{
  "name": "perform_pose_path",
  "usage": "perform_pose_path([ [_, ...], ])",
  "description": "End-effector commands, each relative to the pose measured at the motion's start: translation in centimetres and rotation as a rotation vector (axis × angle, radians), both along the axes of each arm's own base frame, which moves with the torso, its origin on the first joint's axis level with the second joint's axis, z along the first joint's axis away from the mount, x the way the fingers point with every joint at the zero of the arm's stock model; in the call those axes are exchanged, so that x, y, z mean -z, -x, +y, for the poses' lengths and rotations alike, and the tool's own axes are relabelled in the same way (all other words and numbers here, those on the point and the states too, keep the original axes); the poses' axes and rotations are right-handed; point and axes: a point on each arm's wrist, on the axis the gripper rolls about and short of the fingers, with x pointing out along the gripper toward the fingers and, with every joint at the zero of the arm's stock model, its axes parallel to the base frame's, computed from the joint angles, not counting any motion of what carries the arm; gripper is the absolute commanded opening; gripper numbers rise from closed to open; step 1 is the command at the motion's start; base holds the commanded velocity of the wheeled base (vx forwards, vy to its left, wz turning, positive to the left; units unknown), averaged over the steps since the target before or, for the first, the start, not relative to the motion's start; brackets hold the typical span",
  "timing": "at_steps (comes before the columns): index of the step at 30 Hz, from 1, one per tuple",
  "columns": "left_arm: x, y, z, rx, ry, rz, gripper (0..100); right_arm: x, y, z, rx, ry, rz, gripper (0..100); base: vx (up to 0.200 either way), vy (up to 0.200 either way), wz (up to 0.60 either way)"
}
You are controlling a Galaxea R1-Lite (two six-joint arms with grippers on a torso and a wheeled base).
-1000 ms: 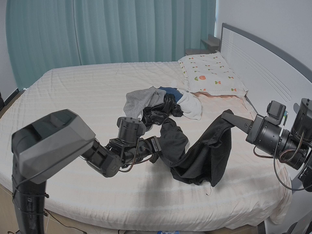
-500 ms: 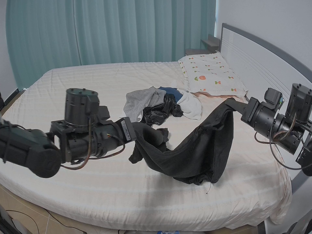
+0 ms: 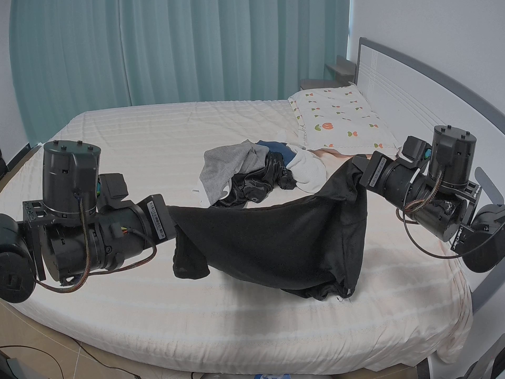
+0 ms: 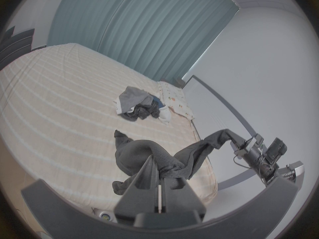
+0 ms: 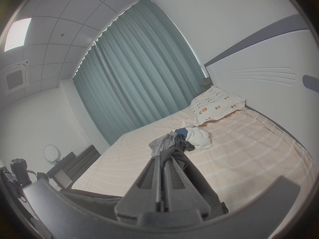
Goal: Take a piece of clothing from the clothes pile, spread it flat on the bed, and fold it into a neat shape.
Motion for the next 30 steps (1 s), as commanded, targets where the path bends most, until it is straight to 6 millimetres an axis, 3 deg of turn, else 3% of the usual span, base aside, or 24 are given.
perform_pose_path([
  [1,-0.1,0.6,0.2,0.007,-0.011,0.023,0,0.8,-0.3,0.6,-0.004,0.016,0.022,0,0.0,0.0,0.0],
  [11,0.4,0.6,0.2,-0.014,0.009,0.066,0,0.9,-0.1,0.1,-0.001,0.019,0.035,0,0.0,0.0,0.0],
  [17,1.0,0.6,0.2,-0.012,-0.002,0.087,0,1.5,0.0,-0.2,0.004,0.03,0.054,0,-0.2,0.0,0.0],
  [30,1.7,0.0,-0.2,-0.03,-0.02,0.108,0,2.5,-0.1,-1.1,0.032,0.041,0.092,0,0.0,0.0,0.0],
])
